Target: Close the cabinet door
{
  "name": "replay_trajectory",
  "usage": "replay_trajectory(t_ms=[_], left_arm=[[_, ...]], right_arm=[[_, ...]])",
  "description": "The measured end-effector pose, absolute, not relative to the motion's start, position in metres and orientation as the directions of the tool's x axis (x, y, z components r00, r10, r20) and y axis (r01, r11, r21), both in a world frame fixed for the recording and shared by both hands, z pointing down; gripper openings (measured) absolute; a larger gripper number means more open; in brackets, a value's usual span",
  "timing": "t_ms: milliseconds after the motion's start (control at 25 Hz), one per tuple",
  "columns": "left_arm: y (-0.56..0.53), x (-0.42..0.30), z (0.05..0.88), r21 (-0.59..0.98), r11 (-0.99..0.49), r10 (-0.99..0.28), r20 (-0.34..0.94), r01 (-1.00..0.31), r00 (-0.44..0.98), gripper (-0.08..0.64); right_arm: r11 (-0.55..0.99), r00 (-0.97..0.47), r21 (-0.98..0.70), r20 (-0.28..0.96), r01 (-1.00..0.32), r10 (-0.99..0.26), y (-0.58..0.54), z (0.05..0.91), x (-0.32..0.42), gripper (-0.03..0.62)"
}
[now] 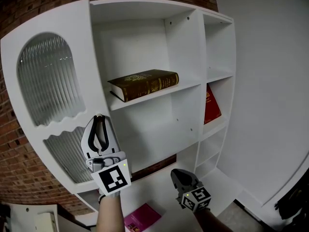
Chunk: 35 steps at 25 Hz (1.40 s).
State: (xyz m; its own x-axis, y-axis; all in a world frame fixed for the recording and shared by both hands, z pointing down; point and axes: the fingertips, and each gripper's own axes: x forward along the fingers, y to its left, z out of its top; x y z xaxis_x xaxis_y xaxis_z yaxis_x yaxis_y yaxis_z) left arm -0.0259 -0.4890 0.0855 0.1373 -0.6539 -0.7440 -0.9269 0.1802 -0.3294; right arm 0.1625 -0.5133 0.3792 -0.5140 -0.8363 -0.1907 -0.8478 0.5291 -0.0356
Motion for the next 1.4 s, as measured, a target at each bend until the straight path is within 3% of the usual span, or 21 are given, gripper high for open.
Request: replay_trajectory(t_ms=[560,1400], left_arm=[[-0.497,-0.028,0.086,-0.334,0.226,-0.655,-0.747,-0.915,0.111,0.074],[-0.493,-0.028,0.089,-0.354,0.14,-0.661,-0.729,-0.925,0.179,0.074]], right_arm=[[0.529,-0.514,-0.039,-0.19,-0.848,-0.837,-0.518,0.379,0.159,0.028],[0.509,-0.496,-0.038,-0.18,-0.86,-0.85,-0.495,0.389,0.161,0.028]])
